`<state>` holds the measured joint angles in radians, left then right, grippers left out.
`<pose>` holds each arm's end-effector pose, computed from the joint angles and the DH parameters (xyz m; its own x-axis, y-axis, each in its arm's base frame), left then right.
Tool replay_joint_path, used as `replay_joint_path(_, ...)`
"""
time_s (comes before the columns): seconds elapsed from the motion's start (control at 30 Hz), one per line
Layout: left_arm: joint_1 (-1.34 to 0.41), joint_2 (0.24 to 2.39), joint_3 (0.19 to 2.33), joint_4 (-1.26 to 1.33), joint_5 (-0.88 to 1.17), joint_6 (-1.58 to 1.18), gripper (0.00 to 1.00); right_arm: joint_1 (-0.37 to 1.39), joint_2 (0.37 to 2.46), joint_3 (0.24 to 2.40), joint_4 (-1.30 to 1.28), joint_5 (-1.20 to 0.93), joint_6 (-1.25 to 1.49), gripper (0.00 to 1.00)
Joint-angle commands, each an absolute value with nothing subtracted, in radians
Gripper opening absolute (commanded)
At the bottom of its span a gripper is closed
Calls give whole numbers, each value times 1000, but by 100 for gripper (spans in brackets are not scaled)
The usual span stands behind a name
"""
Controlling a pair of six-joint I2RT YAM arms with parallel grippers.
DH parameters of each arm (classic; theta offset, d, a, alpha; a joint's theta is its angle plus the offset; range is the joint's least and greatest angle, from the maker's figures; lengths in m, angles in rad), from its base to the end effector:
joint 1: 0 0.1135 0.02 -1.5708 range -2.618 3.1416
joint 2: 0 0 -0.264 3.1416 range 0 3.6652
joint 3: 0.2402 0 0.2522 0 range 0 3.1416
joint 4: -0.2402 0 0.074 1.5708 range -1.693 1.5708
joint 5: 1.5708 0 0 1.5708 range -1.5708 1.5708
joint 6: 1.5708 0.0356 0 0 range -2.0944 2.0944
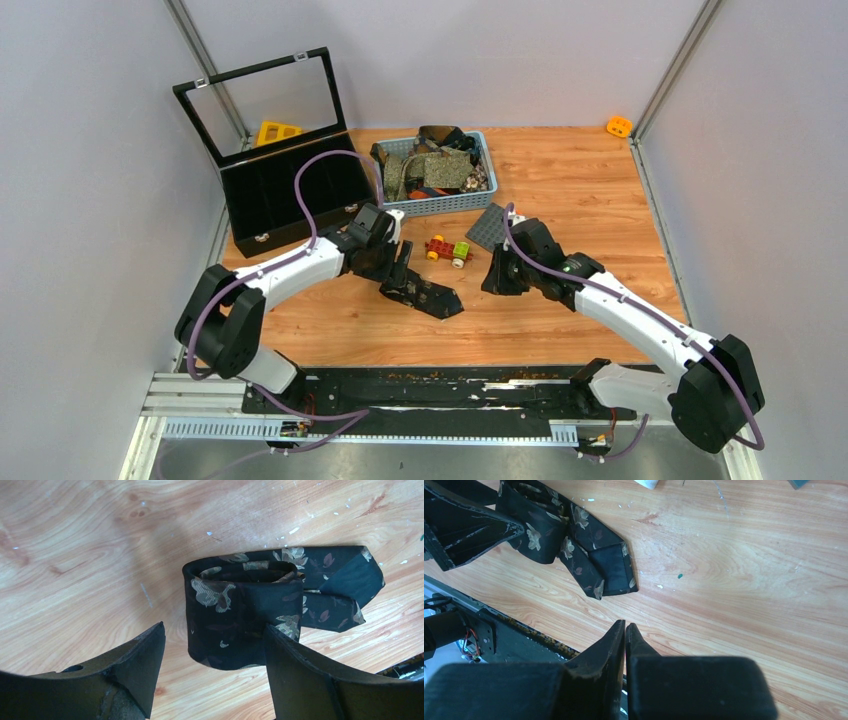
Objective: Roll the ties
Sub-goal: Roll the tie at the center of the board.
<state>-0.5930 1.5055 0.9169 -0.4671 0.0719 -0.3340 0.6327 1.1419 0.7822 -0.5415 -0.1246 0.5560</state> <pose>0.2422 -0.1663 0.1955 -0.8741 0.1948 -0.4449 0.3178 0.9222 -0.2206 0.1816 0.1387 0.2378 -0.8796 0.0045 -0.4758 -0.2175 0.8856 0.4104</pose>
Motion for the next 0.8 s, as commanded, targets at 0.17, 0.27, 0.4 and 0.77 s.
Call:
replay_joint_path(0.17,-586,1579,873,-365,149,-345,67,638,1153,778,-501,-128,565,6)
replay_joint_path(0.27,-585,1586,861,-346,165,-353,61,640,1159,780,-497,-128,565,6)
replay_joint_path(0.4,-586,1604,853,-337,179,-360,53,639,1167,780,-494,-131,566,6)
replay_joint_path(0.77,-664,1555,915,-482,-38,-370,38,638,1176,779,-496,-118,567,6)
